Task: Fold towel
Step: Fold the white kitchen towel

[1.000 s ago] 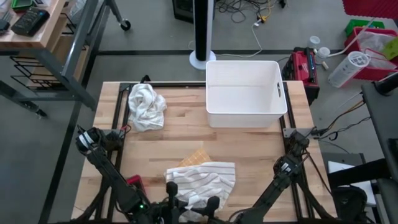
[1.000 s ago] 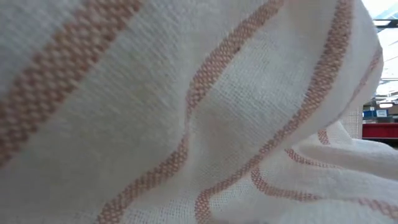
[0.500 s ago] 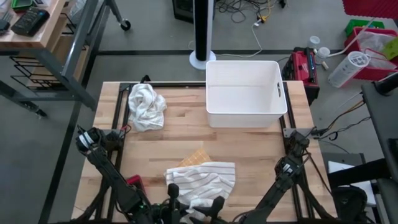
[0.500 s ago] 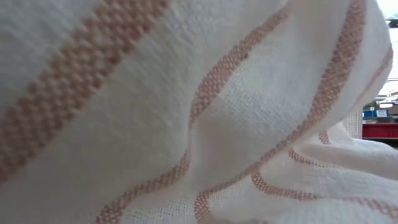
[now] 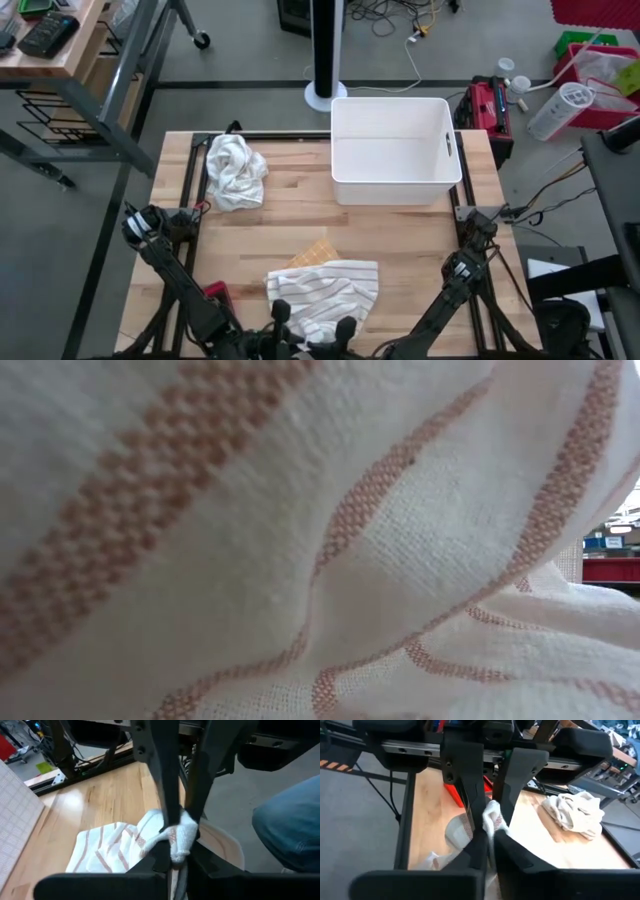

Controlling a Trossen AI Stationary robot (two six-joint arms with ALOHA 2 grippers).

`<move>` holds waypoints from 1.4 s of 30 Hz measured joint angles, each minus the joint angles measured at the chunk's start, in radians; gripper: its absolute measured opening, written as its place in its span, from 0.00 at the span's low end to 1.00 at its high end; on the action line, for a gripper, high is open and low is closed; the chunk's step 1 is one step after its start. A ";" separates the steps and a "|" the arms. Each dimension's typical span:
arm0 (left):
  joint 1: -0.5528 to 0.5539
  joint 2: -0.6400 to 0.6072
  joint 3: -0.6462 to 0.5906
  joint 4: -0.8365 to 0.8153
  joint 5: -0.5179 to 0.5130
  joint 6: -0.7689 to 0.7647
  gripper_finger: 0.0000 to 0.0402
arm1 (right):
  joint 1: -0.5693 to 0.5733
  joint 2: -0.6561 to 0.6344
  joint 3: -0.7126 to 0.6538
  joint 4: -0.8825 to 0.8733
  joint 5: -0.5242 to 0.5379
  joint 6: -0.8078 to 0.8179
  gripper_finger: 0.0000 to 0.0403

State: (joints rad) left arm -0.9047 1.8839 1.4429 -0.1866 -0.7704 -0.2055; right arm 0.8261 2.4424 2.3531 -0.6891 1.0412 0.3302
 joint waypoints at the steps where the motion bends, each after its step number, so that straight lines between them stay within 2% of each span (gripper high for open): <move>1: 0.000 0.000 0.000 -0.003 -0.001 -0.001 0.07 | 0.000 0.000 0.000 -0.008 0.000 0.000 0.03; 11: 0.000 -0.001 0.000 -0.027 -0.012 -0.042 0.17 | 0.000 0.000 0.000 -0.044 0.002 0.020 0.01; 17: -0.002 -0.005 0.000 -0.068 -0.054 -0.089 0.22 | 0.000 0.000 0.000 -0.125 0.012 0.089 0.00; 27: -0.002 -0.008 0.001 -0.101 -0.057 -0.120 0.29 | 0.012 -0.003 -0.002 -0.219 0.059 0.177 0.00; 34: -0.002 -0.009 0.001 -0.155 -0.058 -0.174 0.30 | 0.025 -0.020 -0.002 -0.224 0.062 0.183 0.00; 42: -0.002 -0.009 0.001 -0.149 -0.058 -0.180 0.24 | 0.037 -0.021 -0.002 -0.222 0.077 0.177 0.00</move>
State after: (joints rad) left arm -0.9070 1.8751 1.4441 -0.3357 -0.8280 -0.3851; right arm 0.8633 2.4214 2.3516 -0.9108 1.1182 0.5073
